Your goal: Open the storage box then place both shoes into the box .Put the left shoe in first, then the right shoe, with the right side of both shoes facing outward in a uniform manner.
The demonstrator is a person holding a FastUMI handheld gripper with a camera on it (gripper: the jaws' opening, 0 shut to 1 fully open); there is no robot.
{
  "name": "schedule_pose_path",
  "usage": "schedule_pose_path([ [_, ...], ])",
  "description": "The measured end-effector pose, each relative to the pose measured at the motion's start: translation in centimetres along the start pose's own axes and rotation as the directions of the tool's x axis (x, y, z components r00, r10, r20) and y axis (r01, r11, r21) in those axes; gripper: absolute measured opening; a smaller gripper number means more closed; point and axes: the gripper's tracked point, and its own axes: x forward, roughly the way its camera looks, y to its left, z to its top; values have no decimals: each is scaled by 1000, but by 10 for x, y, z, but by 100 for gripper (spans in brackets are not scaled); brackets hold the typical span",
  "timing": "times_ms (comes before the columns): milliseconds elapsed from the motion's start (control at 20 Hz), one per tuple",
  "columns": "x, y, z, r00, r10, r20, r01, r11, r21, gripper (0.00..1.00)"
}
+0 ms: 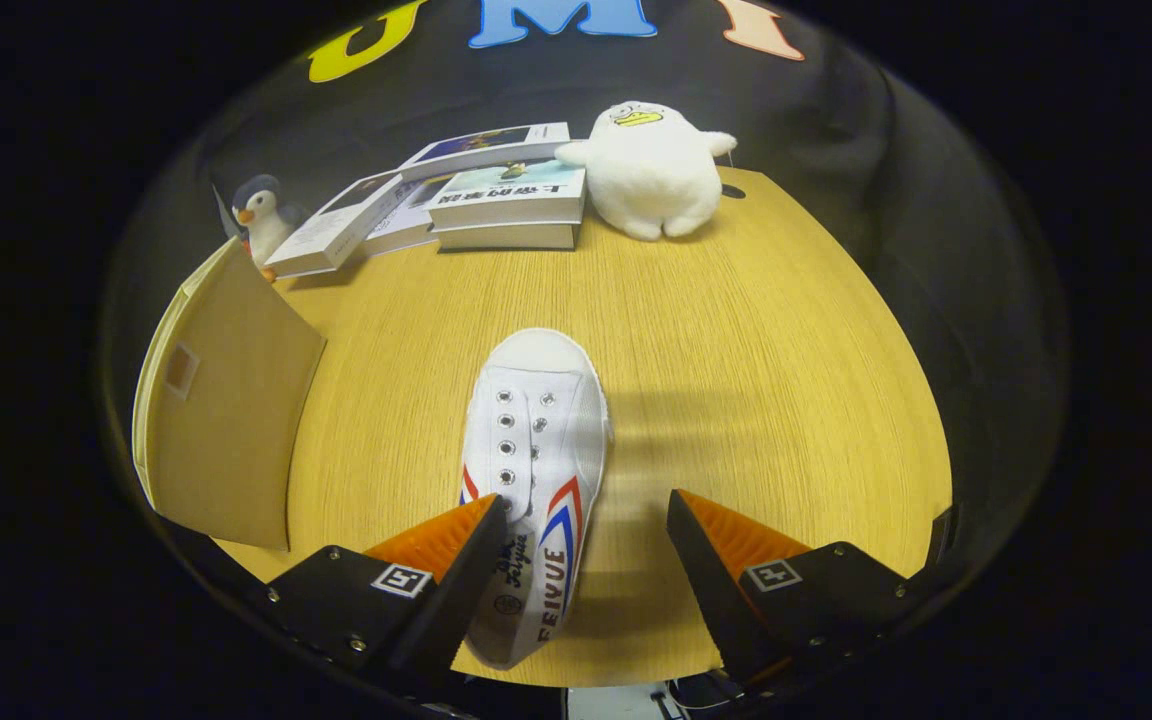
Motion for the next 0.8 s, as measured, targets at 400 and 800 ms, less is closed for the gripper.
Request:
schedule_pose_path([
  [400,16,12,-10,997,56,-57,-55,998,22,68],
  [800,10,5,-4,999,-17,-50,19,999,40,14],
])
